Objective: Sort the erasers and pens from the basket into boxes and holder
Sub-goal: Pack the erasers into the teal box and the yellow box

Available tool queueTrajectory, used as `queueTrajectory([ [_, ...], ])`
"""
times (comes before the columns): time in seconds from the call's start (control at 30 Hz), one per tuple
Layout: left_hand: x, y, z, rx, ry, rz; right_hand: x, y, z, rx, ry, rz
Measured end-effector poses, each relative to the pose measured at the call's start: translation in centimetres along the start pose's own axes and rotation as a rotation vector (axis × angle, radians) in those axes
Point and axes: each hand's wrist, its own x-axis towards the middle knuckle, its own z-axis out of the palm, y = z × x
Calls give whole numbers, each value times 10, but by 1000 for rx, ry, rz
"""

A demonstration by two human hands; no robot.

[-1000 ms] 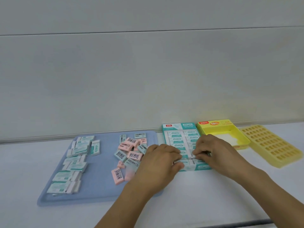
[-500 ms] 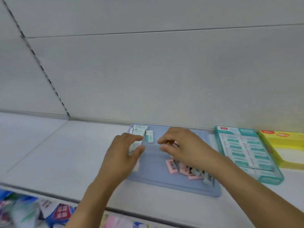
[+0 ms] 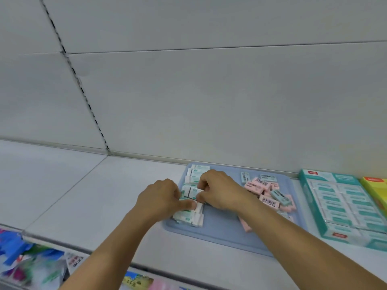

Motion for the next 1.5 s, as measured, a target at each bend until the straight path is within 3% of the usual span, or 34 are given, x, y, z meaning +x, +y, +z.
queueTrajectory([
  [0.13,6,-1,-2,-177,-31,19,-10,12,-2,105,141,-17],
  [0.3,10,11,-15,-668,-22,48,-40,41,-29,425,314,-38],
  [0.4,4,35,-16,-955,-4,117,-67,79,-65,599,486,44],
  [0.53,-8,82,-5,-1161,-38,221,-115,138,-107,573,622,121],
  [0.67,-12,127,13,-1316,-153,236,-156,167,-115,293,485,193],
  [0.8,-13,162,30,-1324,-243,250,-178,176,-110,136,280,235],
  [1.0,-15,183,39,-1334,-250,239,-180,178,-97,-213,233,192],
  [1.33,-22,186,46,-1391,-257,180,-180,173,-102,-249,147,176],
  [1.5,-24,185,48,-1394,-259,183,-171,178,-104,-68,39,169],
])
